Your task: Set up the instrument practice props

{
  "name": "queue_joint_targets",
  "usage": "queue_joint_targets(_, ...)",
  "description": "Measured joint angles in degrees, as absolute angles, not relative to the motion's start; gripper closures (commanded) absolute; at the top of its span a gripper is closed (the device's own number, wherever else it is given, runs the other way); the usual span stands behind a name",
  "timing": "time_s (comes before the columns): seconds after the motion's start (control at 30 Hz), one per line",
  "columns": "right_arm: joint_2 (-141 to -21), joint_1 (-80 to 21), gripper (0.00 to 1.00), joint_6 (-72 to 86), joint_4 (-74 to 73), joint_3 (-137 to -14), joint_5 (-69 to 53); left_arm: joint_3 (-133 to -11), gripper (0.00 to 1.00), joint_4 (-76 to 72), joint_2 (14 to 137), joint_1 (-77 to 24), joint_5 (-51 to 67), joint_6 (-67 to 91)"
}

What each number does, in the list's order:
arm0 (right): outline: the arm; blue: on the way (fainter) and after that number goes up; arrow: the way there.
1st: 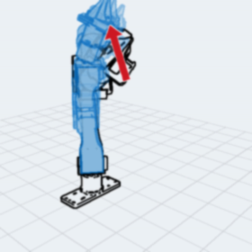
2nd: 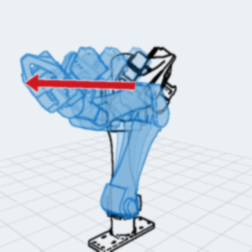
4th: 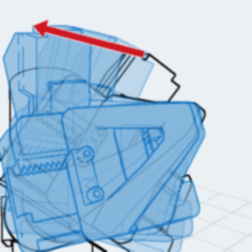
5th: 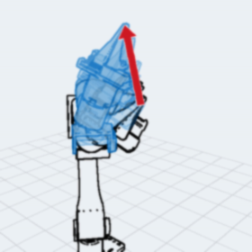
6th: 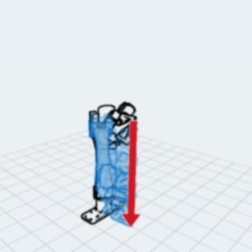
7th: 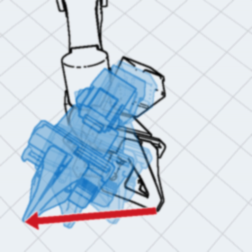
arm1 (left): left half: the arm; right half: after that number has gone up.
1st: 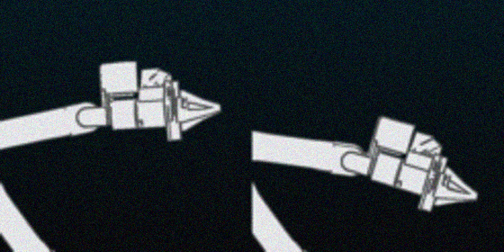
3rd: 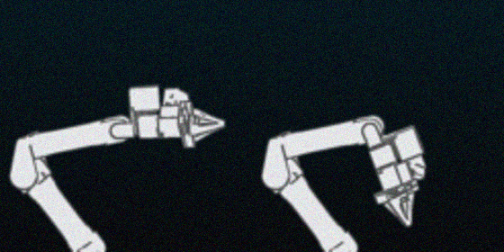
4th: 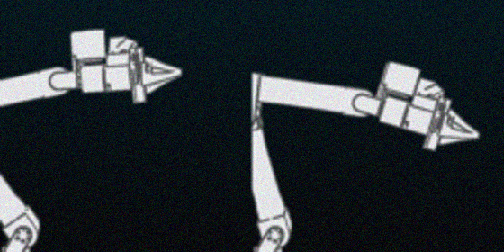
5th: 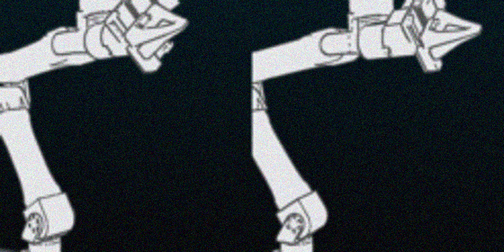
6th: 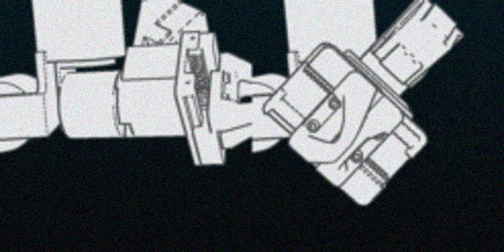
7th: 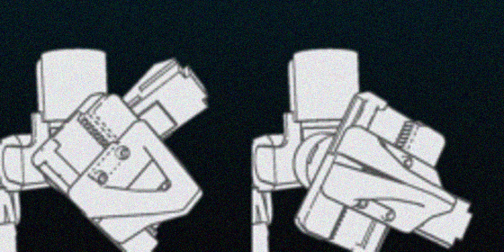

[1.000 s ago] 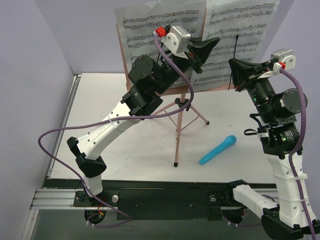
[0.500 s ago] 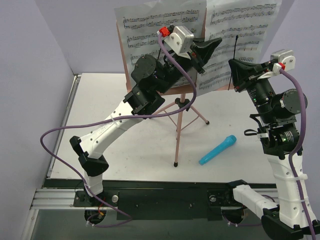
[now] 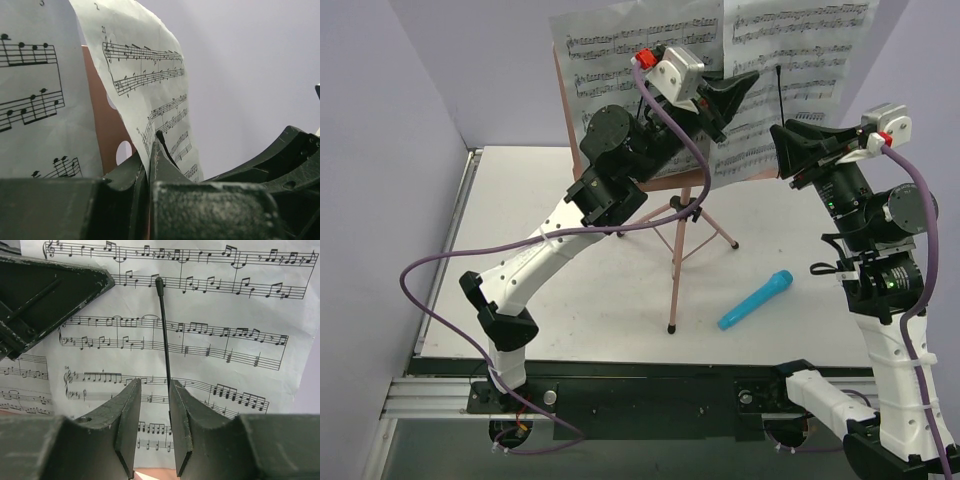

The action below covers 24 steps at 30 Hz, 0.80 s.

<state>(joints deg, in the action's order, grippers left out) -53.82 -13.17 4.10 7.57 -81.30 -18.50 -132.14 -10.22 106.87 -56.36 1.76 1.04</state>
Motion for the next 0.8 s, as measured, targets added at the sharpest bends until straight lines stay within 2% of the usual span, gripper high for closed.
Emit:
queue_joint_targets(0.1, -53.56, -13.17, 0.71, 4.12, 7.7, -81.01, -18.9, -132.75, 0.79, -9.56, 107.0, -55.75, 1.78, 1.04)
queue_joint_targets(0.13, -53.56, -13.17, 0.7, 4.1, 7.84, -80.99, -18.94, -132.94, 0.72, -9.32, 107.0, -55.64, 1.78, 1.04)
queue_joint_targets(0.2, -53.52, -13.17, 0.68, 4.1, 7.99, -80.9, -18.96, -133.14, 0.64, -9.02, 107.0, -55.33, 1.89, 1.1)
queue_joint_targets(0.27, -53.28, -13.17, 0.67, 4.12, 8.01, -80.53, -18.98, -133.21, 0.61, -8.75, 106.98, -55.27, 2.17, 1.3)
queue_joint_targets(0.5, -51.35, -13.17, 0.65, 4.08, 7.92, -79.05, -18.98, -132.53, 0.56, -7.27, 105.84, -55.35, 4.25, 1.5)
queue_joint_targets(0.8, -47.42, -13.17, 0.64, 3.88, 7.88, -77.28, -18.98, -125.21, 0.54, -7.16, 97.27, -55.0, 5.69, 2.48)
